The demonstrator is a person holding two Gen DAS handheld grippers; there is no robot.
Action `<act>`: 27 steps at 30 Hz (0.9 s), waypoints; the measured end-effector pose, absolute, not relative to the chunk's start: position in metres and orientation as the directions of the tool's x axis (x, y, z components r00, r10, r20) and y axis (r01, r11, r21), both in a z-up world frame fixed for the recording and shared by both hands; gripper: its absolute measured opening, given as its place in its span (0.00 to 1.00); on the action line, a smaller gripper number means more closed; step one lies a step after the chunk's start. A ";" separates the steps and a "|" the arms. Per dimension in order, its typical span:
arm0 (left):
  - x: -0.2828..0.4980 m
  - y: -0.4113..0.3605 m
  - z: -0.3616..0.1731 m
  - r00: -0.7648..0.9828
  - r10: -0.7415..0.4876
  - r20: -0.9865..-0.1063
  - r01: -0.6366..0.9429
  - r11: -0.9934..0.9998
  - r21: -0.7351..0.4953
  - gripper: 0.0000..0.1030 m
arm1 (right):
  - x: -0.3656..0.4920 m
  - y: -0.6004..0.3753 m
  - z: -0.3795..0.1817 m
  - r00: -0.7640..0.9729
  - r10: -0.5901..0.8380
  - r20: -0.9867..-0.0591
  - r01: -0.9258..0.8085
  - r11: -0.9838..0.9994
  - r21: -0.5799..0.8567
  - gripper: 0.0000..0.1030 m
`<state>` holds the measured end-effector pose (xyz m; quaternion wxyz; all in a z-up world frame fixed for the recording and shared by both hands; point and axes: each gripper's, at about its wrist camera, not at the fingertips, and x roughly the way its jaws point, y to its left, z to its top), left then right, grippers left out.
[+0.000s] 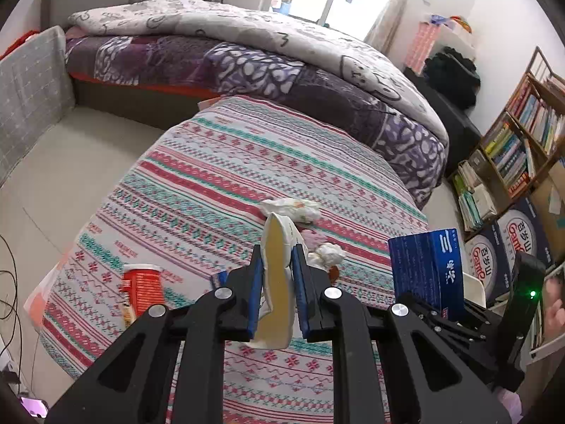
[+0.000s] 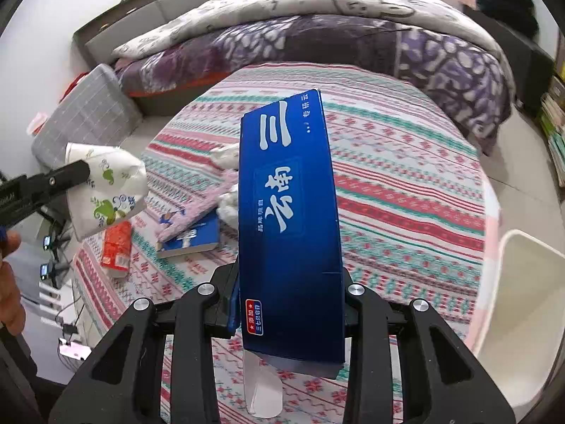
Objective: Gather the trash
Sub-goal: 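Carry the blue box to the white bin and open the right tool while the left tool holds the cup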
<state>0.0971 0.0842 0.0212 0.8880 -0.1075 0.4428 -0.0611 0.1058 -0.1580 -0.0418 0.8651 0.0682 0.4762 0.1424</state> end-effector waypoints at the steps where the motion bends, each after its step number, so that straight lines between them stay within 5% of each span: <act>1: 0.097 0.080 0.021 0.599 -0.207 -0.773 0.021 0.970 -0.244 0.16 | 0.105 -0.162 -0.041 0.510 0.306 -0.804 -0.172 0.952 0.253 0.31; 27: 0.095 -0.051 0.008 0.546 -0.307 -0.779 0.236 0.949 -0.209 0.17 | 0.065 -0.342 -0.038 0.547 0.042 -0.836 0.278 0.933 0.229 0.34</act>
